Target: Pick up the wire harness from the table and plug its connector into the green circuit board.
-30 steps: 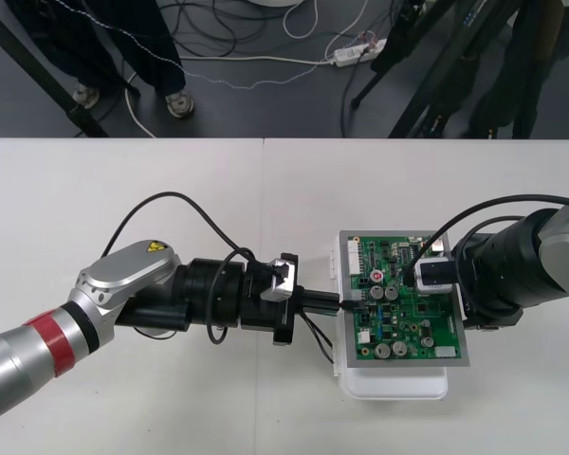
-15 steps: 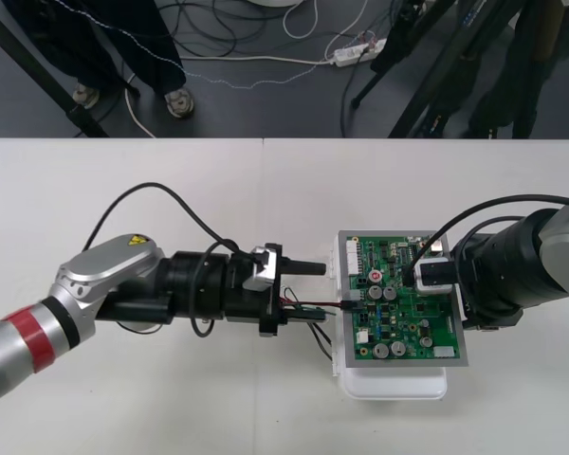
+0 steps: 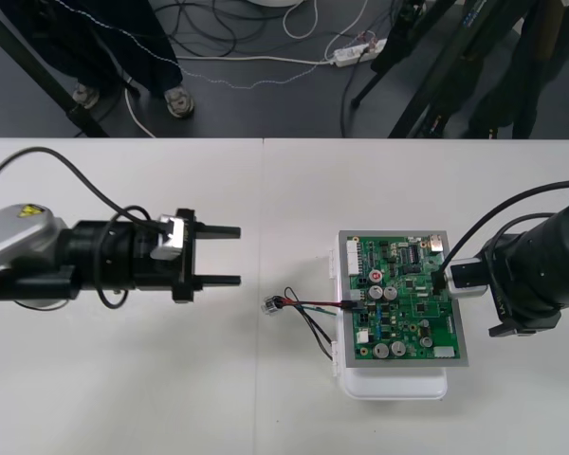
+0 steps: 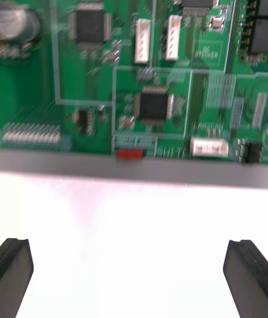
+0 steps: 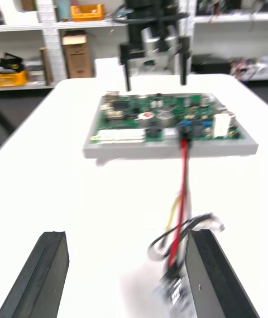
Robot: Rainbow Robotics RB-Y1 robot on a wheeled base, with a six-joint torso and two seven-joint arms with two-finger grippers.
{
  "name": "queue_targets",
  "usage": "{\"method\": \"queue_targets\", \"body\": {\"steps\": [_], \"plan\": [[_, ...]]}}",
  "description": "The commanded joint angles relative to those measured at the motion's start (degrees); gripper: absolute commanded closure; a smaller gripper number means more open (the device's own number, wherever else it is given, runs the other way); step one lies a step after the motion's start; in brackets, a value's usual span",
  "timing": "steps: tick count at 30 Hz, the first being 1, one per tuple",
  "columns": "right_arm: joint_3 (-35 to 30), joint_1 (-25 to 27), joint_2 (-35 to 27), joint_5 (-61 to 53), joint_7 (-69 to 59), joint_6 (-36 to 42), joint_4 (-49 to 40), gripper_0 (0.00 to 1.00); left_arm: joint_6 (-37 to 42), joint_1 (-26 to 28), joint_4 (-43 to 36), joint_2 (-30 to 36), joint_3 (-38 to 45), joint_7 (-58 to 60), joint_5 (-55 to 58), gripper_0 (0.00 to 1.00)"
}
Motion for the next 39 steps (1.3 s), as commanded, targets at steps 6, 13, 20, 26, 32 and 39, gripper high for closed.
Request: {"method": "queue_targets", "body": {"steps": [6,13,20,26,32,39], "plan": [[-13.2,2.8,-4.0,-14.2,8.7,0.0,-0.4,0.0,-3.4,4.0,-9.7,12.0,16.6,14.5,-6.2,0.39],[-16.6,3.0,-3.7,-26.6,8.3,0.0,-0.8,0.0,-5.8,3.9,-15.5,16.9,27.1,28.1,-10.9,0.39],[-22.5,3.0,-2.7,-43.4,7.0,0.2,-0.1,0.0,-6.0,3.9,-18.8,21.2,33.2,38.8,-12.1,0.39],[-24.3,3.0,-2.7,-50.6,6.5,4.2,-0.1,0.0,-6.0,3.8,-21.9,22.7,37.0,45.5,-12.2,0.39],[-24.4,3.0,-2.7,-57.3,6.1,9.9,0.1,0.0,-6.0,1.2,-23.3,23.4,38.2,50.4,-14.9,0.39],[-25.3,3.0,-2.6,-61.5,6.1,11.6,0.1,0.0,-6.0,1.2,-25.1,21.8,38.4,51.2,-15.9,0.39]]}}
